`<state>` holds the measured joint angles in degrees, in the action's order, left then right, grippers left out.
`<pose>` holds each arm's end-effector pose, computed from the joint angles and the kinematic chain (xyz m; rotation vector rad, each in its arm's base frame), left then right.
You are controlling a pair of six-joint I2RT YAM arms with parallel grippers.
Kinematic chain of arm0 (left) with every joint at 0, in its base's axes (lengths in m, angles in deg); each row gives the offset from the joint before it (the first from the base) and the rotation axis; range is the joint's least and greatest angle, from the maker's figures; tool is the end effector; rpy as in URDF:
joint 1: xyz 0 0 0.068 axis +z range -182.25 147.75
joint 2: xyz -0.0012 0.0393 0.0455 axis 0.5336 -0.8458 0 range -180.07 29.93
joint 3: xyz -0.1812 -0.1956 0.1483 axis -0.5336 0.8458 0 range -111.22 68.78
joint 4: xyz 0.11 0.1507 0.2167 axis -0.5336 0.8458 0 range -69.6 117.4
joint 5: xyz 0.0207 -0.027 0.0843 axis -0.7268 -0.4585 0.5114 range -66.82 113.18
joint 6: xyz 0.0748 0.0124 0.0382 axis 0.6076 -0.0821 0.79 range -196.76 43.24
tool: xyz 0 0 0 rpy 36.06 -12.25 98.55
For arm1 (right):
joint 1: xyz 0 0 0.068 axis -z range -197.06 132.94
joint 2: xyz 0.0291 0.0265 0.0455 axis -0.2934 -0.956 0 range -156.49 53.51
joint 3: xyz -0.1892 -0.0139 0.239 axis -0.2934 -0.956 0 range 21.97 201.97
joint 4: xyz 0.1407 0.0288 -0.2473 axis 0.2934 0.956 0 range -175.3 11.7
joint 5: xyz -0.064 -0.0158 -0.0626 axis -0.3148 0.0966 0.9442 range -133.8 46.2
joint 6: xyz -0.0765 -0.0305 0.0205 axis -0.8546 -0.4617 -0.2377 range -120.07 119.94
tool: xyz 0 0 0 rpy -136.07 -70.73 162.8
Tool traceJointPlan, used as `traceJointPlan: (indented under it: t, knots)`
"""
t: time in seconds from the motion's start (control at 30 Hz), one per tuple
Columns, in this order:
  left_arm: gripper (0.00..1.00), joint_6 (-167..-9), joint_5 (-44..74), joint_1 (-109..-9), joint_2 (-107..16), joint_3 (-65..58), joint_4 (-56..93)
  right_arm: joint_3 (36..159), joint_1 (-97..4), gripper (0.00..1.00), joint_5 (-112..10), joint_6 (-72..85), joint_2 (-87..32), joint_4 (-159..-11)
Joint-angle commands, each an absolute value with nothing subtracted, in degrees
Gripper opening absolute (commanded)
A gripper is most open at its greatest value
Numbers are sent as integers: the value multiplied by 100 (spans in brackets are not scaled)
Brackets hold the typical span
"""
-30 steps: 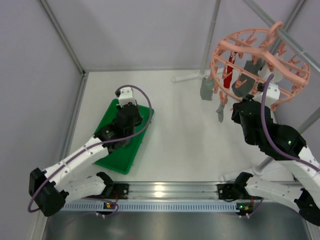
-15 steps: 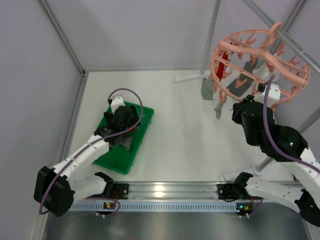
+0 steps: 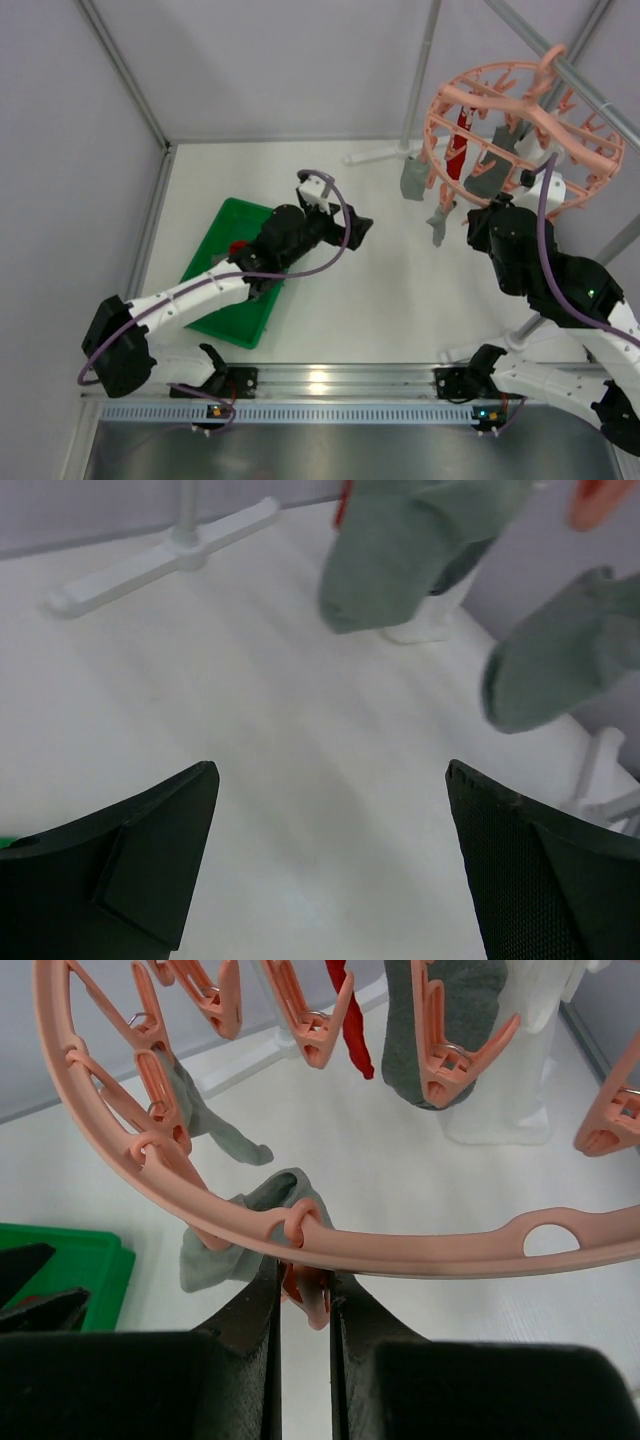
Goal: Remove the socks clipped to the hanger
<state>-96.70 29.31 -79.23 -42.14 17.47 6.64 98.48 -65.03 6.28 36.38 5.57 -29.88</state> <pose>0.2447 -0.2506 0.3382 0.3291 1.7234 -0.7765 0.1355 0.0649 0.4615 0.3324 1.8367 0.1200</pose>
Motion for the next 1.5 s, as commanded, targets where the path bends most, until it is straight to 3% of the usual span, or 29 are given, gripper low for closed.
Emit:
traceJointPlan:
  t: [0.0,0.27,0.67,1.0,1.07,1.1,1.17,1.27,1.3,1.47]
  knots:
    - [99,-9136,2055,-8662,-4599,1420,-806,10010,-6611,0,489,3711,596,-2676]
    - [99,-8538,1414,-9087,-5408,1270,-2142,10142,-6611,0,454,3737,675,-2509]
    - [99,-8634,1150,-9245,-6727,40,-2178,10160,-6619,0,498,3782,719,-2421]
    - [98,-8862,2089,-9544,-7342,-470,-2293,10151,-6611,0,463,3817,605,-2456]
    - [82,-8915,2535,-9553,-7447,-584,-2284,10160,-6611,1,454,3817,587,-2448]
    - [51,-8994,2677,-9553,-7474,-602,-2284,10160,-6611,8,454,3817,578,-2439]
    - [1,-9056,3011,-9562,-7527,-602,-2267,10212,-6611,21,375,3799,552,-2430]
    - [0,-9091,3417,-9570,-7536,-532,-2231,10318,-6619,70,322,3869,604,-2325]
    - [0,-9013,3565,-9596,-7475,-497,-2240,10318,-6611,99,270,3922,666,-2351]
    - [0,-8372,4585,-9930,-7307,-400,-2240,10082,-6611,99,-387,3853,1367,-2780]
